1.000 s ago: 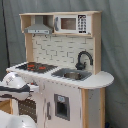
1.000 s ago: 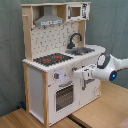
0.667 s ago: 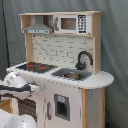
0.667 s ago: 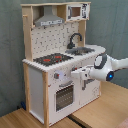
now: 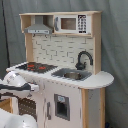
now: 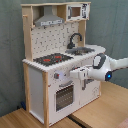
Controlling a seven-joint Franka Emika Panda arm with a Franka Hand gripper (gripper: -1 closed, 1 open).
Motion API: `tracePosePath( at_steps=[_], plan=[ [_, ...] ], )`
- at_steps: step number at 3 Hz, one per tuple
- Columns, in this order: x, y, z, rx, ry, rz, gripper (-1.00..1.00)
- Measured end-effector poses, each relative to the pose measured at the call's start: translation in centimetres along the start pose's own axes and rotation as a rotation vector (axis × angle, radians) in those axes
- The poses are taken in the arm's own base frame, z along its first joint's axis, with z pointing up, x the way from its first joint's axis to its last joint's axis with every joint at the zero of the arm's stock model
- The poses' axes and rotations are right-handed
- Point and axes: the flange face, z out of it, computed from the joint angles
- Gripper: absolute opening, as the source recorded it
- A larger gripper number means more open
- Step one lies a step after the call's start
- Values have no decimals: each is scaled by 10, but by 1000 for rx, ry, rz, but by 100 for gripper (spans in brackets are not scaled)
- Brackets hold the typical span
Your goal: Play with the kitchen
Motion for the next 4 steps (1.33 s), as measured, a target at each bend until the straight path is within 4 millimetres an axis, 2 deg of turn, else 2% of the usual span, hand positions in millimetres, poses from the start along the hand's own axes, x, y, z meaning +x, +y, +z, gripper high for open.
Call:
tracePosePath(
  at_steps=[1,4],
  plan=[
    [0,-1,0,2,-1,59,-100],
    [0,-1,0,1,0,377,-100]
  ],
)
